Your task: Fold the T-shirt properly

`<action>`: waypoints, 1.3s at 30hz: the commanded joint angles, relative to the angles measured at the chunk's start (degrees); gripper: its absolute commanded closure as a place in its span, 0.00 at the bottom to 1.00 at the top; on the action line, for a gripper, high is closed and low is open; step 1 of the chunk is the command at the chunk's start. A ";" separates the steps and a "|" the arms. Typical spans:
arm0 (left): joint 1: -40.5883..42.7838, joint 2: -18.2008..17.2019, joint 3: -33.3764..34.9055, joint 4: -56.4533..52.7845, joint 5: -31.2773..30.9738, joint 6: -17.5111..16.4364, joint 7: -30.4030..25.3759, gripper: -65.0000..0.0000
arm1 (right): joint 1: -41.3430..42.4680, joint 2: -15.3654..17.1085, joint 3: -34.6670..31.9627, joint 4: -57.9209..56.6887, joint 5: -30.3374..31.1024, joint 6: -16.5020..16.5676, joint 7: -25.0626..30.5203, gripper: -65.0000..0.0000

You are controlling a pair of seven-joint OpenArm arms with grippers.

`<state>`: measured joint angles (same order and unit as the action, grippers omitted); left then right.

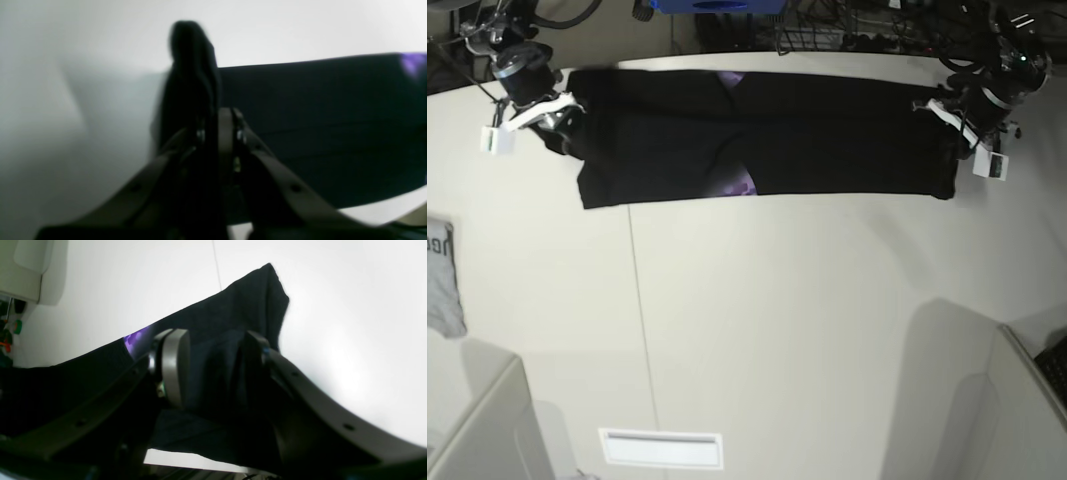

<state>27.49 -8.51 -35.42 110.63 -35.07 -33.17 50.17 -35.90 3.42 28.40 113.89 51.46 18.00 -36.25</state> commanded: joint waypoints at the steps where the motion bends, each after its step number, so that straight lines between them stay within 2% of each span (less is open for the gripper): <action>1: 0.34 0.56 0.65 0.80 -0.67 -0.19 -0.99 1.00 | -0.10 0.58 0.30 0.62 0.98 0.51 1.04 0.63; 6: -0.10 3.81 5.84 0.71 -0.67 -0.02 -0.99 1.00 | -0.10 0.58 0.30 0.53 0.98 0.51 1.04 0.63; 11: -1.24 5.04 12.69 0.71 -0.75 5.70 -1.07 1.00 | -0.10 0.58 0.30 0.53 0.98 0.51 1.04 0.63; 24: -6.08 5.22 26.67 -2.01 -1.11 15.19 -1.16 1.00 | -0.19 0.58 0.30 0.53 0.98 0.51 1.04 0.63; 30: -6.17 5.22 29.13 -3.42 -1.11 15.63 -1.16 1.00 | -0.28 0.58 0.39 0.53 0.98 0.51 1.04 0.63; 39: -5.64 5.22 29.05 -3.42 -1.11 15.63 -1.16 1.00 | -0.10 0.58 0.39 0.53 0.98 0.51 1.04 0.63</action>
<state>21.96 -3.22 -6.33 106.15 -35.09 -16.91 49.95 -35.90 3.60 28.40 113.62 51.44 18.00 -36.38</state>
